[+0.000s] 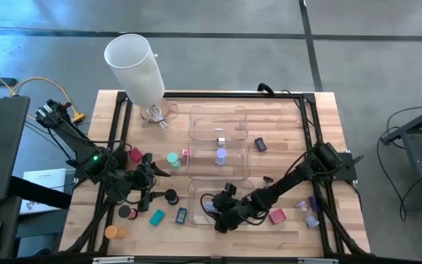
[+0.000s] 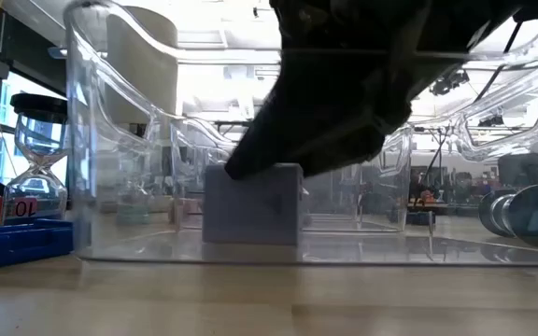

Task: Pick & Place Office items
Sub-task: Put the purple charger adapter into the left transparent bin, then put the purple hourglass into the middle transparent bin

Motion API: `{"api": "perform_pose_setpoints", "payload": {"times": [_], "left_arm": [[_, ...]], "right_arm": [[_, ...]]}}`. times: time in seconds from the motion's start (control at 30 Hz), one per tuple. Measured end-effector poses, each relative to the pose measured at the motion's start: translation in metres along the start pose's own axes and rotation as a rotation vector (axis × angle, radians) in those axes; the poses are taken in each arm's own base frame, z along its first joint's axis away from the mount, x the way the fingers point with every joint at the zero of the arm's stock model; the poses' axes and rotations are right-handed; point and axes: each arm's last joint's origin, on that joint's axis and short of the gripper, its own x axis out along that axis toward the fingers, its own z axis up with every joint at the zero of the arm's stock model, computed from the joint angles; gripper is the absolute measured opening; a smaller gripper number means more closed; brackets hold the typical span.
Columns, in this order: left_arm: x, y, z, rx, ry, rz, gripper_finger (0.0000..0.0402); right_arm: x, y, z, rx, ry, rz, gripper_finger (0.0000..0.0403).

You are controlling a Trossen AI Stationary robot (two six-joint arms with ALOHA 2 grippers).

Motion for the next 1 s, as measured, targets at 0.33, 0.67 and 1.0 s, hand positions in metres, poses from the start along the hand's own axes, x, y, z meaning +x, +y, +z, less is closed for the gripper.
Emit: {"api": "perform_pose_setpoints", "payload": {"times": [0.33,0.67,1.0], "left_arm": [[0.0,0.0,0.0,0.0,0.0,-0.002,0.0271],[0.0,0.0,0.0,-0.001,0.0,-0.003,0.0271],[0.001,0.0,0.0,-0.067,0.002,0.0,0.0271]], "right_arm": [[-0.014,0.006,0.009,-0.054,-0.033,0.027,0.017],[-0.056,0.008,0.042,-0.119,-0.098,0.075,0.0167],[-0.109,0.011,0.056,-0.049,0.04,0.277,0.0167]]}}
